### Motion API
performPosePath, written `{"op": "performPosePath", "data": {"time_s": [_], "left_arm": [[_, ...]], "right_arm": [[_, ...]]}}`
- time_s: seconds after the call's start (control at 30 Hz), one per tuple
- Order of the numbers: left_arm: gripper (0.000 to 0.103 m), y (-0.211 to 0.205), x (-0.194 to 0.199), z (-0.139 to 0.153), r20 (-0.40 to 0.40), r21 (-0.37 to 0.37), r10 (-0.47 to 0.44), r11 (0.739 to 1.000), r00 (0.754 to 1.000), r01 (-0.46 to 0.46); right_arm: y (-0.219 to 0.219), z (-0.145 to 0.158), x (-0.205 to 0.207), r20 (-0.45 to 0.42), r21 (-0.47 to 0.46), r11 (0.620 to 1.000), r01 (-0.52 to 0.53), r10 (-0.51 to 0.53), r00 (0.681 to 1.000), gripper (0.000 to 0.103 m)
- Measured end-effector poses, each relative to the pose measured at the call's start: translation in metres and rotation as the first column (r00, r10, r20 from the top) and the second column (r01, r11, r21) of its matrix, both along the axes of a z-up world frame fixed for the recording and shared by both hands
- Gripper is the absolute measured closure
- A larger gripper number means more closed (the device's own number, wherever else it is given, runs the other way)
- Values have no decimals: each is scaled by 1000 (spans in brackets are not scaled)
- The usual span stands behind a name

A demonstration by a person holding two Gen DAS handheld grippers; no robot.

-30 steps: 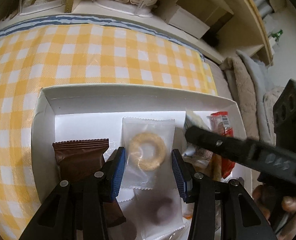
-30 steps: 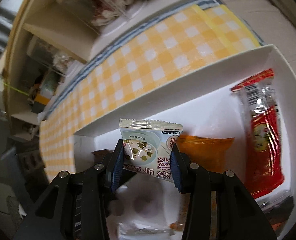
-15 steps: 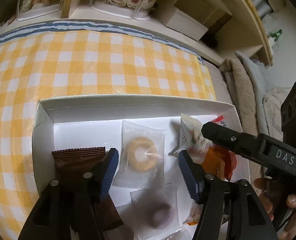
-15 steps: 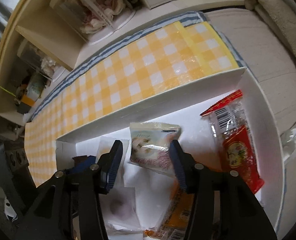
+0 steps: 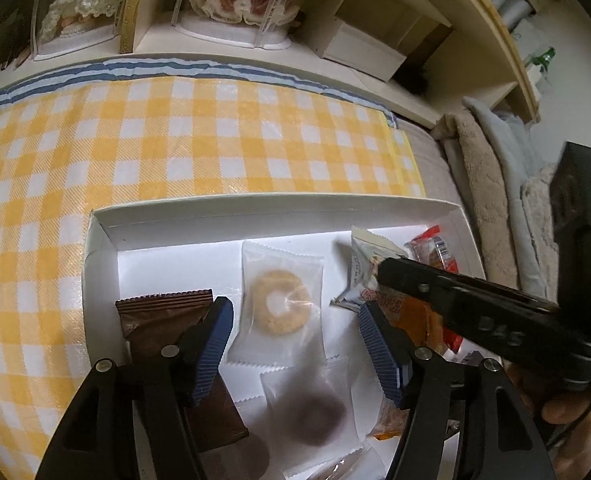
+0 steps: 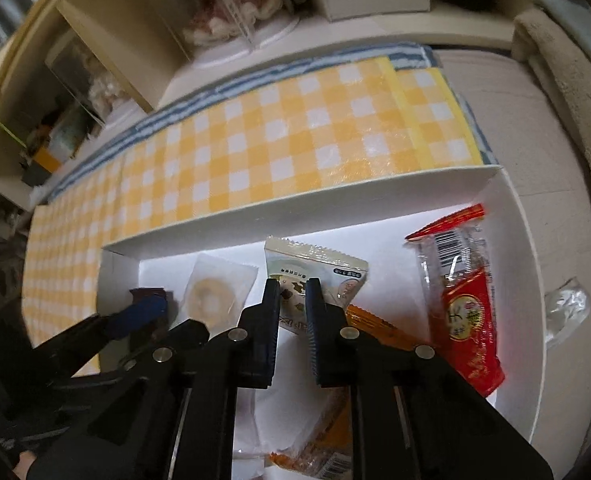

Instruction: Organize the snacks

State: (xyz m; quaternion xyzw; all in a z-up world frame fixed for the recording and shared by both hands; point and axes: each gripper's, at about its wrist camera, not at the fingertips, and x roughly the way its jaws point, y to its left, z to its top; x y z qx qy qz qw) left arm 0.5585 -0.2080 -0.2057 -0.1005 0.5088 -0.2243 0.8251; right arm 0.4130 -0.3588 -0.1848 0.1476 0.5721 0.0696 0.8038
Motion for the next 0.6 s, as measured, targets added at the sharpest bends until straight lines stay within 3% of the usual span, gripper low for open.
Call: {"op": "performPosePath", "data": {"time_s": [0.13,0.3,0.53,0.6], "left_arm": [[40,1,0,-1,0,1,-5,1000,1000,5],[40,0,-2,0,6,15,-6,1000,1000,6],[39,0,-12,13,19,31,-3,1000,1000,3],[34,1,-16,19,21,35,-4,999,1000,3]], "right_arm": [[6,-11,4,-21,-37,999,-9,9,1000,90],[0,-14,3,-20,-10,1000,7,-7,1000,90],[-19,5,-7,-1,41,999,36,-36,999,89],[-23,13,-14,16,41,998,40,-41,999,88]]}}
